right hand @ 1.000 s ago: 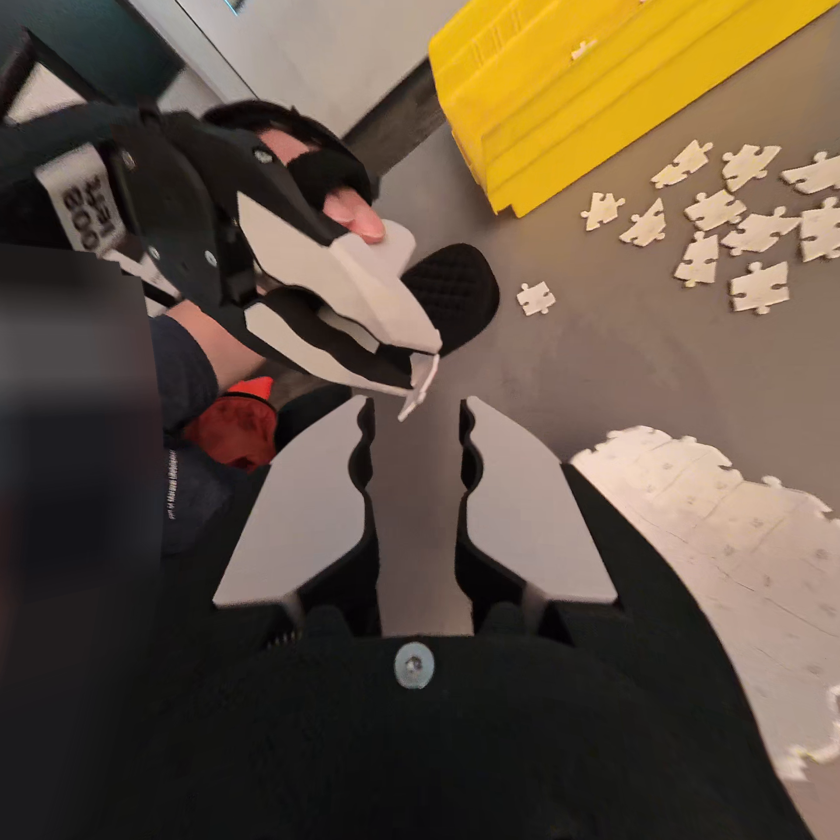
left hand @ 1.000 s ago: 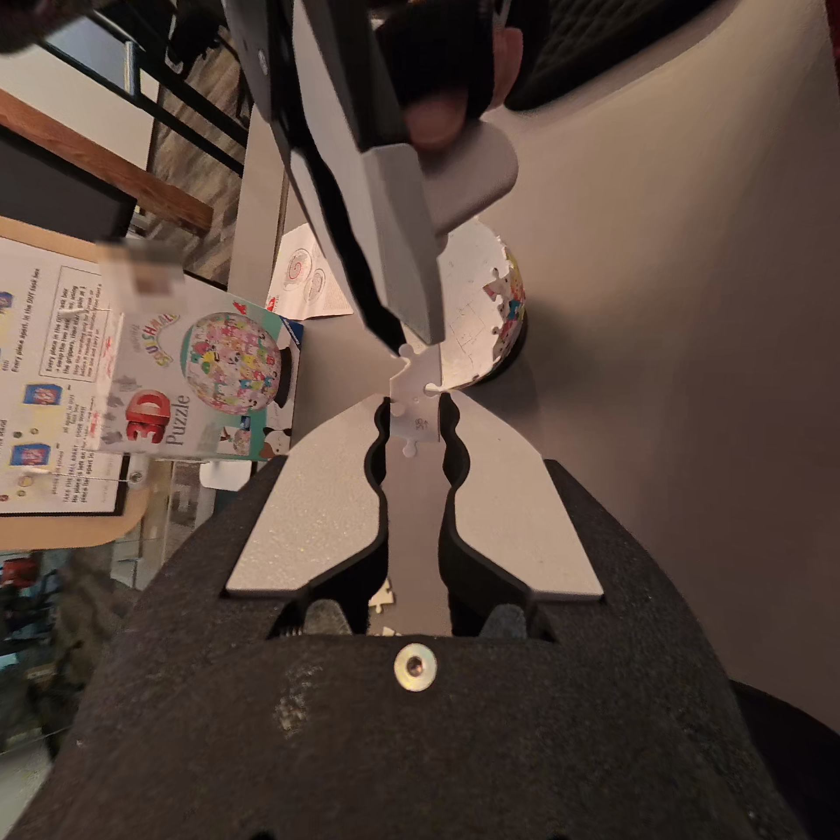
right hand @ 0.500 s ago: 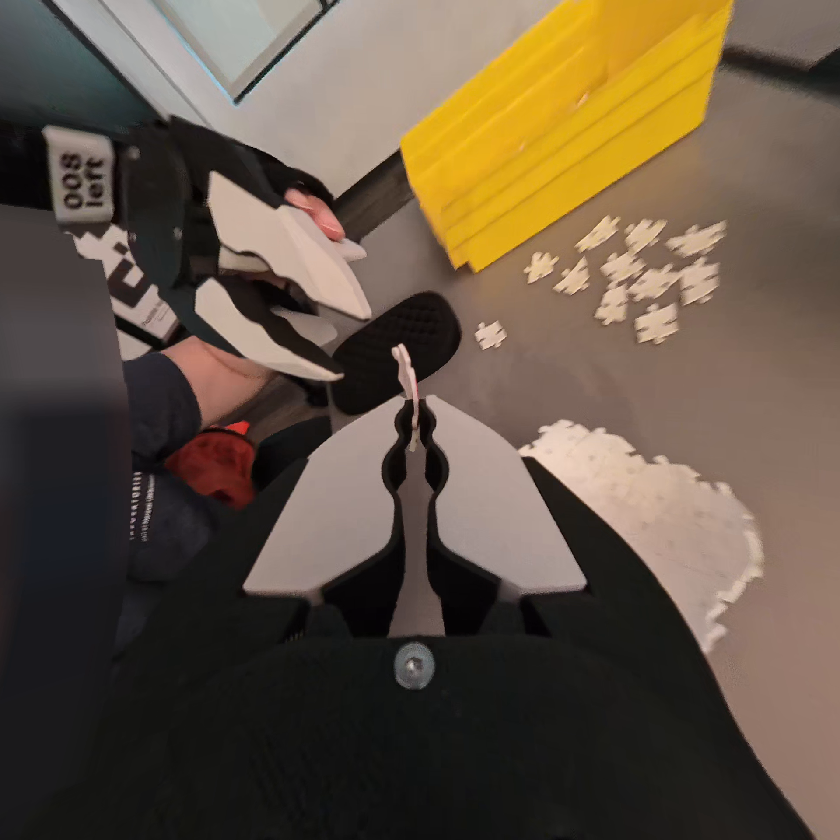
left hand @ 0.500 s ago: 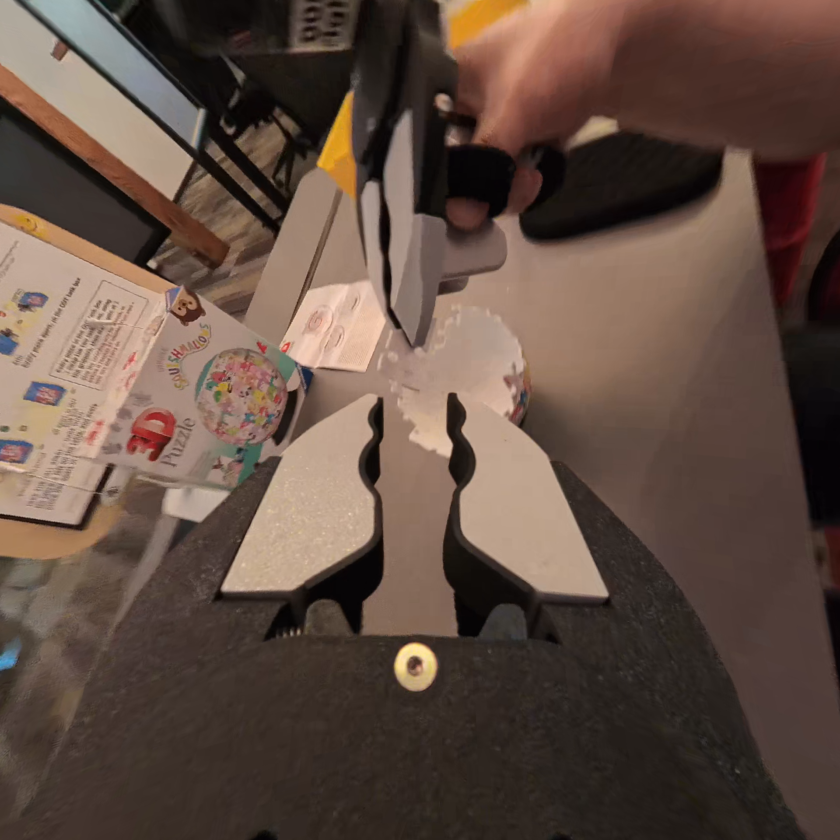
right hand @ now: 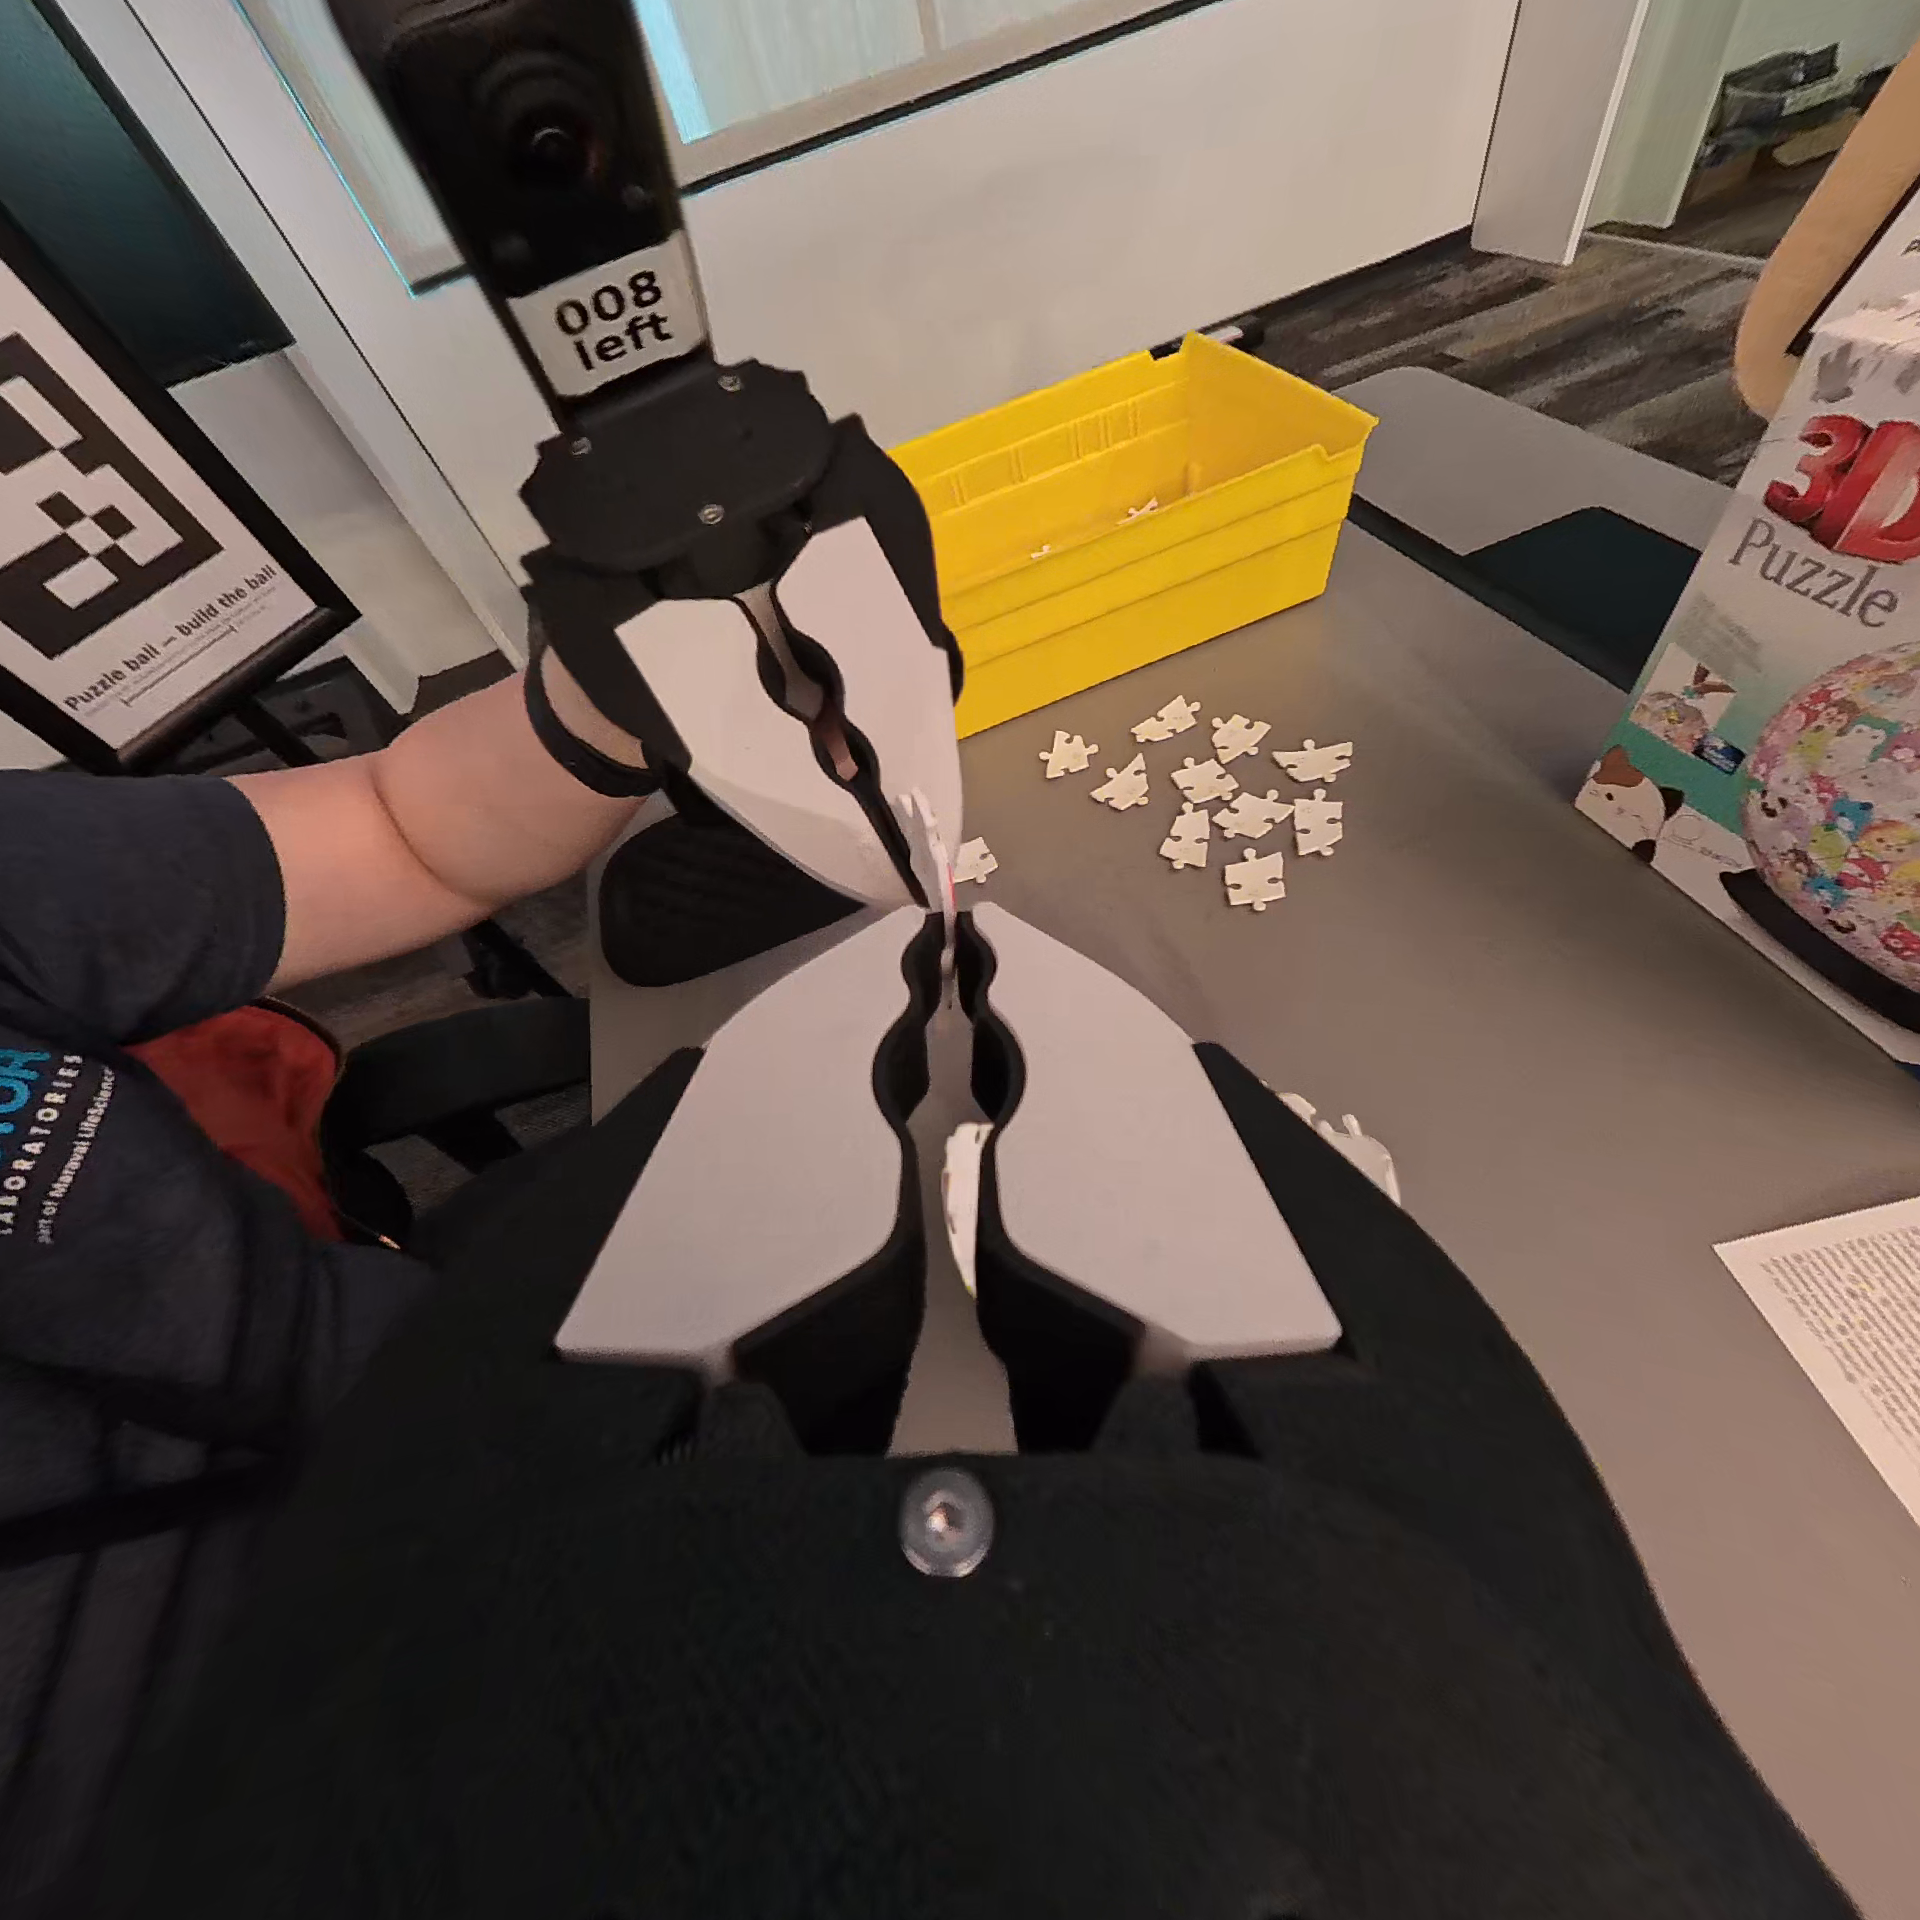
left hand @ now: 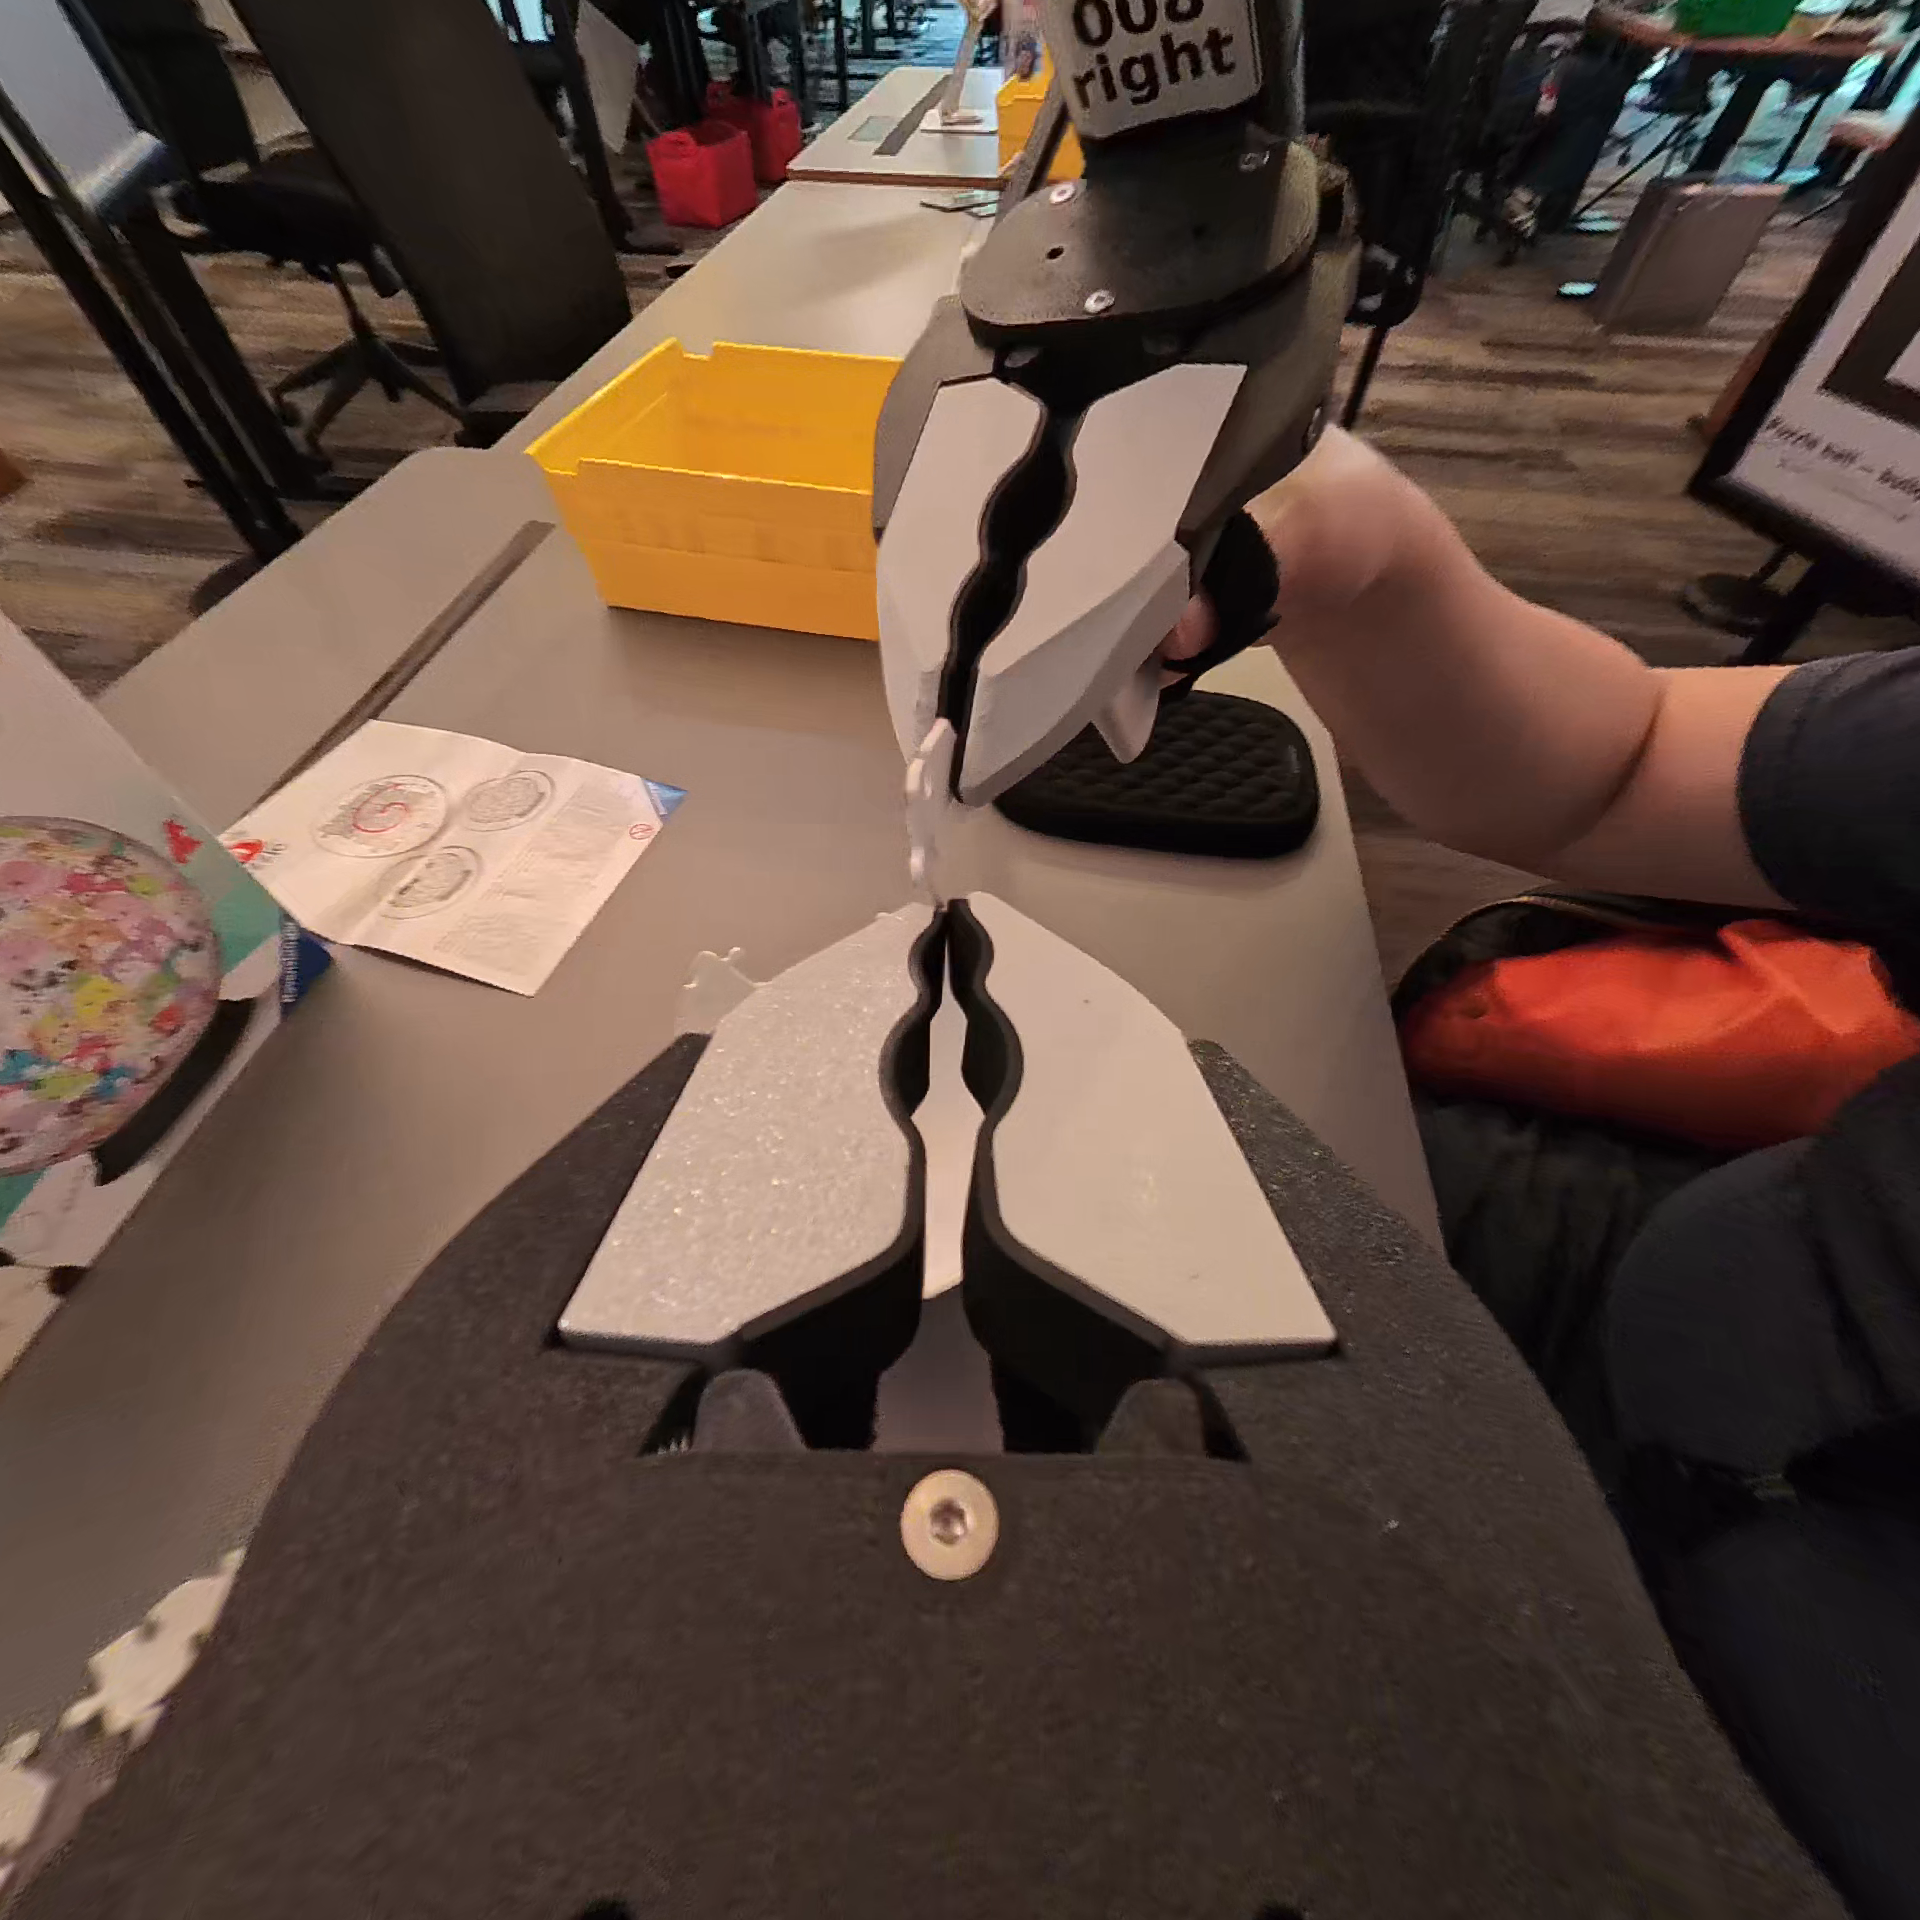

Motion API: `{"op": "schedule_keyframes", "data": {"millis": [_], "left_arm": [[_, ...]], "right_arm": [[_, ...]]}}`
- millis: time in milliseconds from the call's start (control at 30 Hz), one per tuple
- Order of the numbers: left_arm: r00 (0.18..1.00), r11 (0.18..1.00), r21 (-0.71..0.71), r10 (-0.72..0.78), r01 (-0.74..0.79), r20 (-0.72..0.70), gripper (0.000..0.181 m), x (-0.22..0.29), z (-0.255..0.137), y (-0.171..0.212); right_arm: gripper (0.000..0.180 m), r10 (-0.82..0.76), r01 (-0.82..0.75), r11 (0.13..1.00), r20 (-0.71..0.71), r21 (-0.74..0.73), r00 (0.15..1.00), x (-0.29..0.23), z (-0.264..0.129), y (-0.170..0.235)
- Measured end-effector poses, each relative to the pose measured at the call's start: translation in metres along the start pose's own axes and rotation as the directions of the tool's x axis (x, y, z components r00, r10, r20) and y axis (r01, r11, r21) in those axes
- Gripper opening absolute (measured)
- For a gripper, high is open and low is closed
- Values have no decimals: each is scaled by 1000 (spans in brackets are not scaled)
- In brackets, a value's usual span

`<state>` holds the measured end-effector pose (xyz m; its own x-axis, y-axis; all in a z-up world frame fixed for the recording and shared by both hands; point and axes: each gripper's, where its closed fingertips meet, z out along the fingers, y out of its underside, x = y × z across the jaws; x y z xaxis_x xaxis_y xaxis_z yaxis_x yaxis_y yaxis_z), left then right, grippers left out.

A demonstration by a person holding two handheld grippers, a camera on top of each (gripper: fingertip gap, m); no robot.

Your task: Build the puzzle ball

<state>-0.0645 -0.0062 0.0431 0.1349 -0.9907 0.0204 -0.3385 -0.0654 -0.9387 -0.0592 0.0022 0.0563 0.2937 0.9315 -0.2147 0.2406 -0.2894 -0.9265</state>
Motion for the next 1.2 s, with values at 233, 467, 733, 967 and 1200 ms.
{"op": "schedule_keyframes", "data": {"millis": [233,467,733,967,1200], "left_arm": [[995,995,67,-68,73,-77,0,0,4,-1],[996,993,81,-82,85,-44,9,-9,-3,4],[980,982,95,-150,163,-127,1,-3,9,5],[969,969,122,-194,214,-155,8,-6,9,8],[976,974,131,-169,187,-140,1,-4,8,9]], "right_arm": [[3,21,-23,999,39,45,999,3,-3,4],[3,58,-62,994,48,86,997,9,-7,6],[4,46,-52,995,64,87,997,6,4,7],[4,33,-37,997,61,72,998,6,6,9],[4,38,-44,997,74,70,997,6,9,11]]}}
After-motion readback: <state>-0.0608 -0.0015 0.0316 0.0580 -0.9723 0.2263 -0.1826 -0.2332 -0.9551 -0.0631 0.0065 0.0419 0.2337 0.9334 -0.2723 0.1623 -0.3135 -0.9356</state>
